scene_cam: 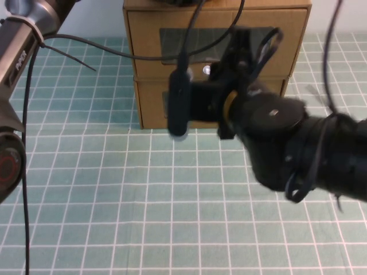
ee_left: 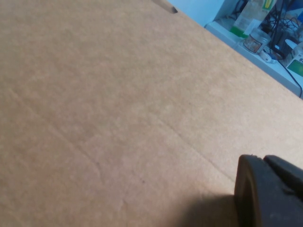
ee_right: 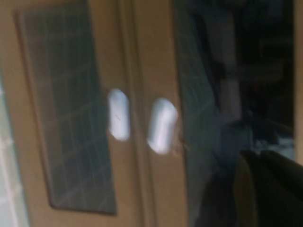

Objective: Open the shoe box
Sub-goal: 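Pull the top drawer of the cardboard box fully open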

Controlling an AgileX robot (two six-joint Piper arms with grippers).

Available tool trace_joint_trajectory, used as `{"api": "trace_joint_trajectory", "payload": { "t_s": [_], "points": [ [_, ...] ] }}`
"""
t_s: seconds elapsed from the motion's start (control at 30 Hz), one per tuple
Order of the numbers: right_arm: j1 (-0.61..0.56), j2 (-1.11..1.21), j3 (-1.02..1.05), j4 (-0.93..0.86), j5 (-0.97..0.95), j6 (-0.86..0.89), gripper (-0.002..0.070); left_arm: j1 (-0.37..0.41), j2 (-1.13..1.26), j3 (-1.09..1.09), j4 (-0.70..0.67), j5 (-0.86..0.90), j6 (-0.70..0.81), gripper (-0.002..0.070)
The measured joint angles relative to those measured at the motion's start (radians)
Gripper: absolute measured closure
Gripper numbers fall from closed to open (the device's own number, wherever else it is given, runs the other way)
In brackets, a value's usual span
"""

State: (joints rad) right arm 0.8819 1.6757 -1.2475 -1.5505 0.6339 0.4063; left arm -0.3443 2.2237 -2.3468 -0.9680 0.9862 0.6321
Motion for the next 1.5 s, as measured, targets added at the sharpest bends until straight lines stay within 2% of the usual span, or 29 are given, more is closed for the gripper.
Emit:
{"api": "trace_joint_trajectory", "payload": {
  "t_s": [0.17,0.27,0.37,0.53,0.63,0.93,1.27,1.5],
  "points": [
    [0.024,0.070,0.000,-0.058,0.040,0.122,0.0686,0.000,0.000,0.000,0.000,0.000,0.000,0.0680],
    [0.024,0.111,0.000,-0.082,0.099,0.192,0.0654,0.000,0.000,0.000,0.000,0.000,0.000,0.0680],
    [0.024,0.135,0.000,-0.091,0.124,0.214,0.0573,0.000,0.000,0.000,0.000,0.000,0.000,0.0680],
    [0.011,0.169,0.000,-0.095,0.126,0.246,0.0386,0.000,0.000,0.000,0.000,0.003,0.000,0.0680],
    [-0.007,0.186,-0.007,-0.095,0.128,0.268,0.0336,0.000,0.000,0.000,0.000,0.002,0.000,0.0680],
    [-0.064,0.233,-0.088,-0.097,0.112,0.298,0.0315,0.000,0.000,0.000,0.000,0.003,-0.001,0.0680],
    [-0.078,0.282,-0.130,-0.099,0.030,0.300,0.0315,0.000,0.000,0.000,0.000,0.003,-0.001,0.0680],
    [-0.099,0.334,-0.200,-0.106,0.044,0.300,0.0315,0.000,0.000,0.000,0.000,0.003,-0.001,0.0680]
  ]
}}
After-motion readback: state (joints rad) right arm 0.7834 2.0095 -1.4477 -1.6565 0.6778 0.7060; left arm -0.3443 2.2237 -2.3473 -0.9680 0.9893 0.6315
